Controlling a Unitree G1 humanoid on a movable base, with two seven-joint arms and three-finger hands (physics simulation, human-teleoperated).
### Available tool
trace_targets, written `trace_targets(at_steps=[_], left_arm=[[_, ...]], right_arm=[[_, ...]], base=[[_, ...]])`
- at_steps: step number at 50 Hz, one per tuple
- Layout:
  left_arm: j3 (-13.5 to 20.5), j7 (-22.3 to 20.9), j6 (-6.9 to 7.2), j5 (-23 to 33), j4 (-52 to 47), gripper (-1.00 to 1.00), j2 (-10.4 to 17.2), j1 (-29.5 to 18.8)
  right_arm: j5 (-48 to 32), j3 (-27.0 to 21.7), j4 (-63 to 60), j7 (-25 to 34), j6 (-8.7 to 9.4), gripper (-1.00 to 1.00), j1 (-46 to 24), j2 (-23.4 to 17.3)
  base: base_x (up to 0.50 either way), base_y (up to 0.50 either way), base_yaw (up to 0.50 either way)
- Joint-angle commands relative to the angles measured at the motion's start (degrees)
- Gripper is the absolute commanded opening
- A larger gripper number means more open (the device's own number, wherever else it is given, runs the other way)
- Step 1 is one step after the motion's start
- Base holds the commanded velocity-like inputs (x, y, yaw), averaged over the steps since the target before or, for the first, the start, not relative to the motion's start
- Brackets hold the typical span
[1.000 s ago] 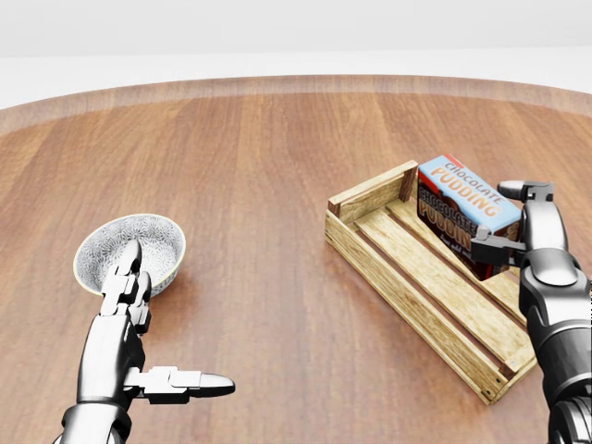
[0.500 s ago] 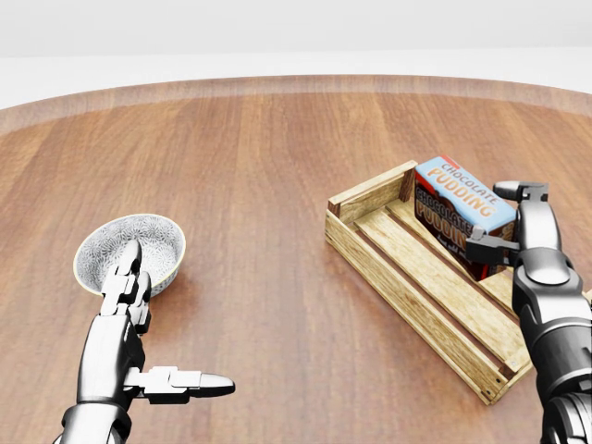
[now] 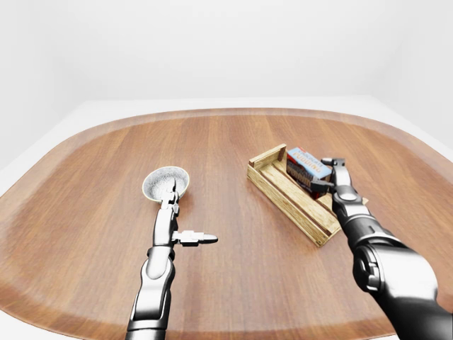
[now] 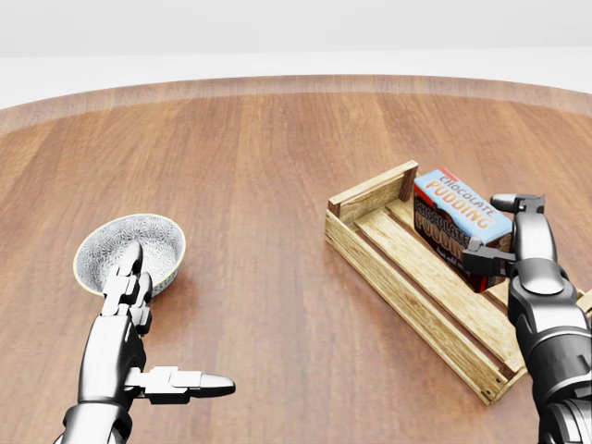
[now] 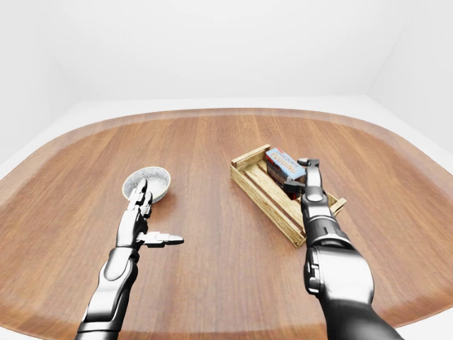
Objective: Pick up the chocolate pudding and put it in the tray.
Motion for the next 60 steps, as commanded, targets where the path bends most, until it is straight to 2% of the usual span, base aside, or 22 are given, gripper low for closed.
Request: trace_targets(at_steps=[1, 13, 17, 20, 49, 60], left_arm=[[0.1, -0.3, 0.14, -0.4, 0.5, 1.0, 0.0, -0.2], [0.0, -0.2, 0.11, -0.3, 0.3, 1.0, 0.0, 0.0], [0.0, -0.3, 0.88, -0.3, -0.4, 1.0, 0.0, 0.1], [0.0, -0.3, 0.94, -0.3, -0.7, 1.0, -0.1, 0.2], [-0.1, -0.2, 0.85, -0.3, -0.5, 1.0, -0.1, 0.2], [0.0, -0.1, 1.22, -0.4, -0.5, 1.0, 0.0, -0.1]], right_arm=[[0.4, -0.9, 0.2, -1.0, 0.0, -1.0, 1.0, 0.2], [0.4, -1.4, 0.4, -1.2, 0.0, -1.0, 2.0, 0.2], [0.4, -1.4, 0.4, -1.2, 0.0, -1.0, 2.2, 0.4], [0.2, -1.4, 0.5, -1.4, 0.0, -1.0, 2.5, 0.4], [0.0, -2.0, 0.8, -1.8, 0.0, -1.0, 4.2, 0.8], [-0.1, -2.0, 0.8, -1.9, 0.0, -1.0, 4.5, 0.9]], base=[[0.0, 0.0, 0.0], [0.0, 0.0, 0.0], [0.0, 0.0, 0.0], [0.0, 0.0, 0.0], [0.0, 0.0, 0.0], [0.0, 0.0, 0.0]])
